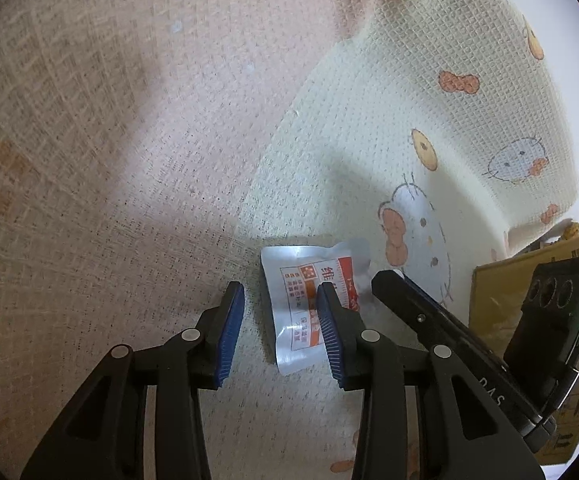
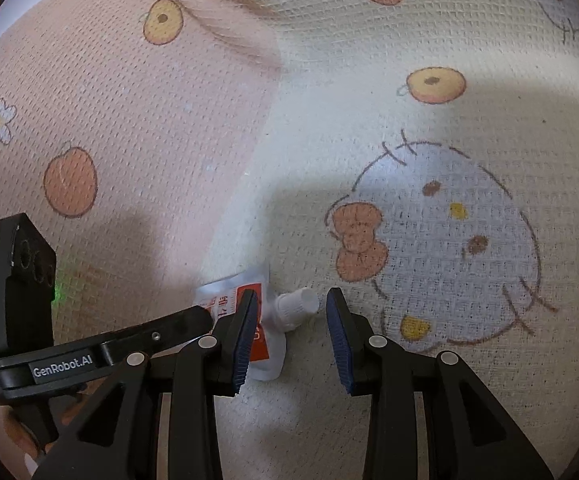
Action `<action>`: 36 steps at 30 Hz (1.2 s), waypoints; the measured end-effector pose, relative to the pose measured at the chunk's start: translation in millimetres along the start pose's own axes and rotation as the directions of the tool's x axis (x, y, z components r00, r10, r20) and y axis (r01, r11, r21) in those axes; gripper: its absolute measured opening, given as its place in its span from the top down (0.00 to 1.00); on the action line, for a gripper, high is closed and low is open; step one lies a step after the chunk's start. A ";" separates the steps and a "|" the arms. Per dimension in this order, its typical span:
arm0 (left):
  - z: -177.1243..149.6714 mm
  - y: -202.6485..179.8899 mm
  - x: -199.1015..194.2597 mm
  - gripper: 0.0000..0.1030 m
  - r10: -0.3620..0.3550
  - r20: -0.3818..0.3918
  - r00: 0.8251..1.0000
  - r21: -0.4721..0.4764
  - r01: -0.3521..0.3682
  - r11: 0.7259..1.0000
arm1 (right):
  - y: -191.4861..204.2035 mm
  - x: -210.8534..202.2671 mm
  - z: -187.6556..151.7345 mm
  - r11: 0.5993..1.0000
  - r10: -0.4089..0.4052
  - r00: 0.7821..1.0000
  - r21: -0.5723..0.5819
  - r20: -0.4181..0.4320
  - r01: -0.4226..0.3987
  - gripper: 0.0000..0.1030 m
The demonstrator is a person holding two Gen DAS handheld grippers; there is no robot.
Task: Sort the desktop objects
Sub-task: 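Close the left gripper on the pouch body while the right gripper grips its capped end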
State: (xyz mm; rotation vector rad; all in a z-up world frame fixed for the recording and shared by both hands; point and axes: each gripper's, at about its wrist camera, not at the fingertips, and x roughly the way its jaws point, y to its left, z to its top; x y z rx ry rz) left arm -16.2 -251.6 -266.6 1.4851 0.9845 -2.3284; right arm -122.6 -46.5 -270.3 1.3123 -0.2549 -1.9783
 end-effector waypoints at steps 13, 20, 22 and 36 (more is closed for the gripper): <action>-4.1 -3.1 -8.7 0.62 -0.043 0.004 0.999 -0.040 0.043 0.998 | 28.4 -1.1 -5.0 0.986 -0.096 0.995 -0.142 -0.015 0.092 0.72; -10.9 -16.4 -45.3 0.64 0.001 0.101 0.995 -0.002 -0.001 1.000 | 34.0 -26.1 -3.4 0.988 -0.043 0.999 -0.150 -0.026 0.038 0.72; -12.4 -25.1 -64.3 0.65 0.007 0.156 0.988 0.034 -0.013 0.999 | 43.2 -35.8 0.3 0.985 -0.038 0.999 -0.170 -0.012 0.035 0.72; -18.3 -101.3 -165.7 0.65 0.054 0.437 0.898 0.283 -0.194 0.939 | 103.5 -120.2 31.5 0.961 0.053 0.977 -0.276 0.206 0.006 0.72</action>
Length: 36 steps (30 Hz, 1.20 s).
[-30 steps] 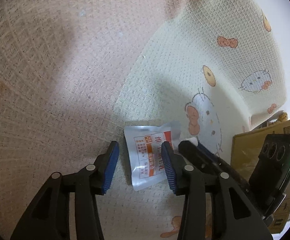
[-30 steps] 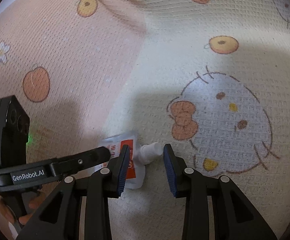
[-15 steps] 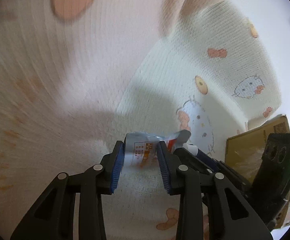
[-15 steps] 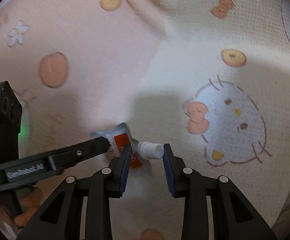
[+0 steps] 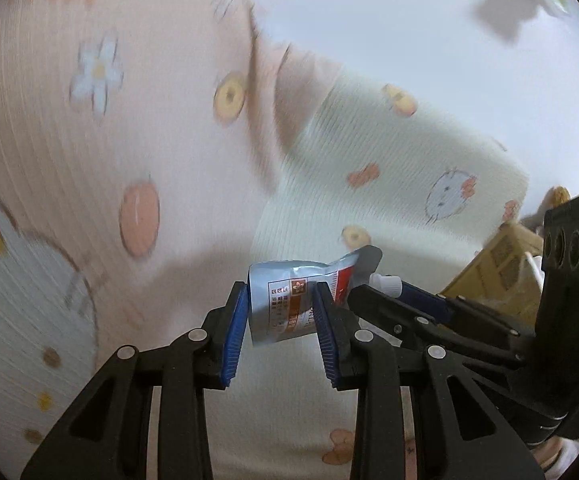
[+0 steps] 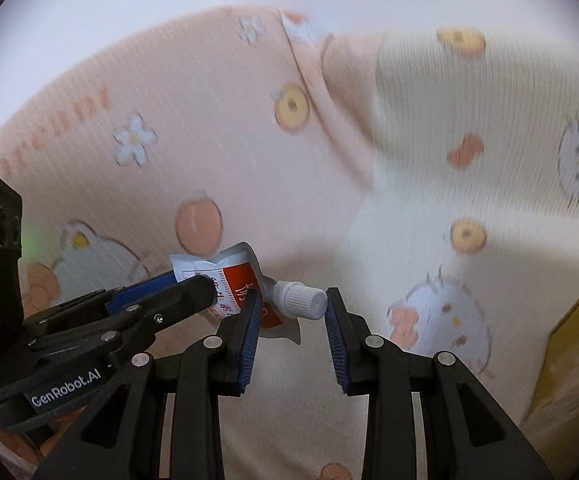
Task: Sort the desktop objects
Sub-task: 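Close the left gripper on the pouch body while the right gripper grips its capped end, then lift the held pouch with both grippers and carry it over the box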
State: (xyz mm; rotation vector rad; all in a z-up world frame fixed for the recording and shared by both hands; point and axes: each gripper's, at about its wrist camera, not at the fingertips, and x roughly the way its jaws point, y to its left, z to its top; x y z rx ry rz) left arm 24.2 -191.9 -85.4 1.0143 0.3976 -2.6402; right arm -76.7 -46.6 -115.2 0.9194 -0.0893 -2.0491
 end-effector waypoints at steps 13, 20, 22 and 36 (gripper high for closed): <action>46.5 -58.4 -50.6 0.65 -0.029 0.147 0.989 0.165 0.005 0.986 | 4.0 -66.4 32.8 1.000 -0.027 0.987 -0.008 0.157 0.029 0.72; 59.8 -93.3 -87.0 0.65 -0.051 0.226 0.973 0.229 -0.002 0.973 | 6.6 -112.5 41.7 0.999 -0.026 0.969 -0.028 0.245 0.034 0.72; 62.6 -105.0 -93.5 0.65 -0.048 0.247 0.968 0.243 -0.014 0.970 | 6.2 -123.7 42.5 0.999 -0.023 0.964 -0.035 0.264 0.033 0.72; 65.2 -182.2 -106.4 0.66 -0.099 0.245 0.965 0.293 0.023 0.956 | -29.0 -191.1 40.9 0.993 -0.090 0.940 -0.042 0.329 0.110 0.72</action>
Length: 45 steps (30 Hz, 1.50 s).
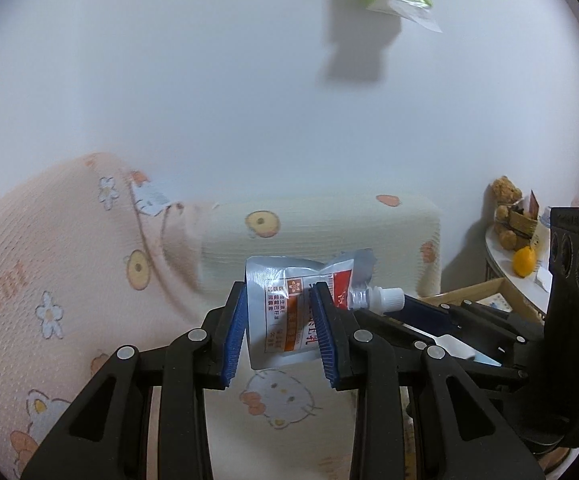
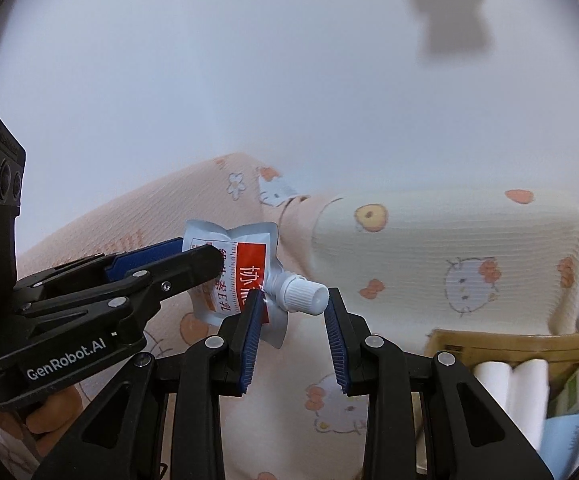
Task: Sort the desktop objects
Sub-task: 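Lift the held pouch with both grippers and carry it over the box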
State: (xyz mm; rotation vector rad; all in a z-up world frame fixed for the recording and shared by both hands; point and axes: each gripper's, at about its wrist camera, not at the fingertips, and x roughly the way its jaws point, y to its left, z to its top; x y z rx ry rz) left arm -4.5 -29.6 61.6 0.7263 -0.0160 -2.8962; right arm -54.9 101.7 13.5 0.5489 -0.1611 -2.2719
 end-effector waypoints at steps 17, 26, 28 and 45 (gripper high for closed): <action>4.4 -85.6 21.7 0.66 -0.109 -0.055 0.993 0.055 0.112 0.992 | -66.5 -54.8 -6.1 0.992 -0.110 0.992 0.059 -0.059 0.114 0.72; -19.1 -101.4 54.9 0.66 -0.221 -0.202 0.954 -0.013 0.223 0.975 | -100.2 -64.7 -29.6 0.981 -0.115 0.980 0.137 -0.160 0.137 0.72; -24.8 -107.9 58.6 0.66 -0.223 -0.229 0.947 -0.002 0.229 0.973 | -103.7 -66.5 -34.1 0.978 -0.129 0.976 0.138 -0.177 0.155 0.72; -67.2 -149.0 91.9 0.66 -0.284 -0.509 0.812 0.007 0.334 0.942 | -130.7 -78.5 -78.3 0.944 -0.107 0.849 0.216 -0.517 0.251 0.72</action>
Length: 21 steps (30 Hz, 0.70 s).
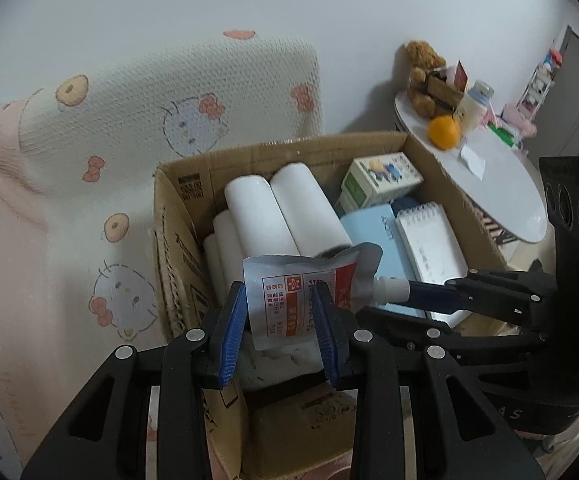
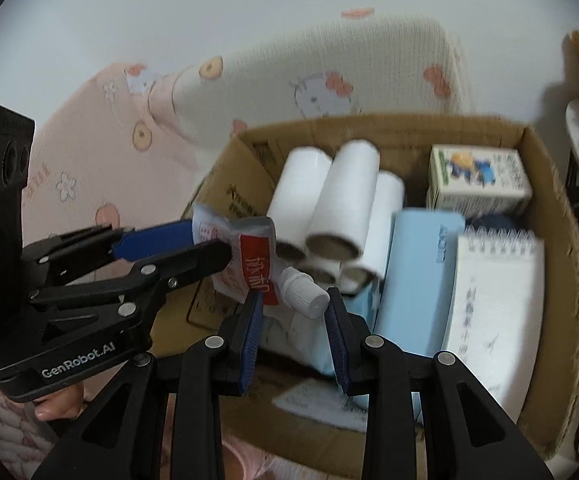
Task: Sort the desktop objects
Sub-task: 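Lift the held pouch with both grippers and carry it over the box, then lower the pouch into the box beside the blue packets and open both grippers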
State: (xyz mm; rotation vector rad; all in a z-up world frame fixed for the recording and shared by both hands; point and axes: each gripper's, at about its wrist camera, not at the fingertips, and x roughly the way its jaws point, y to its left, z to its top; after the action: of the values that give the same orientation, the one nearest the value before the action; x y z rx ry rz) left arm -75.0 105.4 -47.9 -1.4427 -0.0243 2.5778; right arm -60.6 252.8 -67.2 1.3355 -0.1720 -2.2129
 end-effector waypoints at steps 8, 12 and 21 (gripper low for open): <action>-8.3 -2.9 28.7 0.66 -0.051 -0.167 0.985 -0.021 0.048 0.999 | -13.8 8.3 -7.3 1.000 0.005 0.991 0.021 -0.133 -0.003 0.72; -12.1 -9.7 38.2 0.66 -0.076 -0.223 0.972 -0.020 0.073 0.997 | -20.1 13.5 -8.3 0.999 0.018 0.982 0.035 -0.189 -0.011 0.72; -20.7 -12.1 69.8 0.67 -0.109 -0.377 0.920 -0.079 0.085 0.993 | -30.3 28.6 -8.5 0.999 0.040 0.950 0.043 -0.310 -0.028 0.72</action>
State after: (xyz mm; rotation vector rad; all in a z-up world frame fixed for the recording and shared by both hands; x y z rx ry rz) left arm -91.1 127.5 -116.4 -1.8893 -0.1185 2.1950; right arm -75.3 265.1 -105.1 1.6678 -0.1187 -1.9477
